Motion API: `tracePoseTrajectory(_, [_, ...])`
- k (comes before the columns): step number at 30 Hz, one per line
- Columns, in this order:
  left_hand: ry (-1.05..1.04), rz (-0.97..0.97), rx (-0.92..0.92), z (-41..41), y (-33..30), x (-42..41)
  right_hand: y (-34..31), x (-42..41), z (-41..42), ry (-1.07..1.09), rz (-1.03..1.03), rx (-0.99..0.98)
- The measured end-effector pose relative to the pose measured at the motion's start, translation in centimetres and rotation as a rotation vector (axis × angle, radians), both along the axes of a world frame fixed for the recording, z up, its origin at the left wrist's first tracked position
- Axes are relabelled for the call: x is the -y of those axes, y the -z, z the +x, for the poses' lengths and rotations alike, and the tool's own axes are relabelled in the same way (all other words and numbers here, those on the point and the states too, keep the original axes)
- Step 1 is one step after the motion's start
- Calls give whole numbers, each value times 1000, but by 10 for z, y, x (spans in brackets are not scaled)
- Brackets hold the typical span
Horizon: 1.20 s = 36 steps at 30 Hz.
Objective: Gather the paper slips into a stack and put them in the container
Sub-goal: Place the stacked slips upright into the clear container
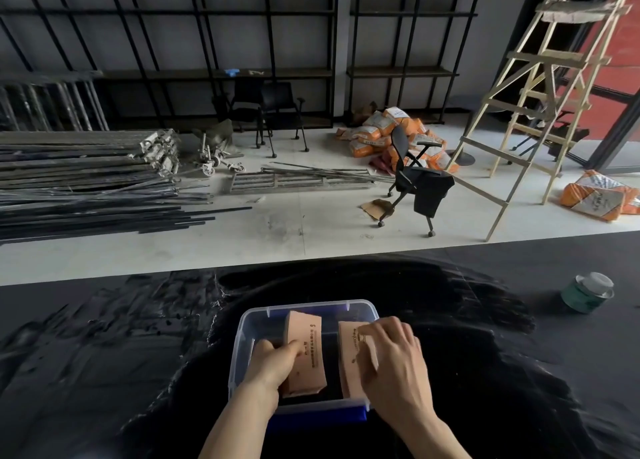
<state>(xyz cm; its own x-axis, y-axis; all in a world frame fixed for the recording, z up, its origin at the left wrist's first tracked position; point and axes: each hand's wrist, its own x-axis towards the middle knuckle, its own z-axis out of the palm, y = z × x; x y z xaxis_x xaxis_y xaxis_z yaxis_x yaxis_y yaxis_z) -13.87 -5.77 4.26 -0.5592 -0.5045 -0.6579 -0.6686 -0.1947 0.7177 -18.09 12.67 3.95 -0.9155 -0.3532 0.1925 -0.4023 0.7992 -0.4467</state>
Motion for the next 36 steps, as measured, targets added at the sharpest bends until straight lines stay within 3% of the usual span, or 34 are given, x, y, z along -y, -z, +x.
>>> tracePoseTrajectory(5, [100, -12, 108, -13, 12, -3, 6, -8, -6, 126, -108, 229])
tracePoseTrajectory(12, [127, 51, 131, -29, 16, -19, 10, -11, -7, 151, -139, 230])
tracePoseTrajectory(17, [267, -159, 149, -30, 20, -25, 15, -12, -6, 148, -155, 236])
tracePoseTrajectory(21, [510, -449, 248, -30, 17, -24, 14, -10, -5, 154, -146, 236])
tracePoseTrajectory(26, [709, -651, 258, -27, 24, -24, 16, -11, -5, 151, -148, 230])
tracePoseTrajectory(31, [615, -804, 188, -20, 26, -19, 17, -13, -7, 148, -166, 215])
tracePoseTrajectory(36, [618, -737, 166, -21, 27, -20, 20, -10, -9, 188, -176, 203])
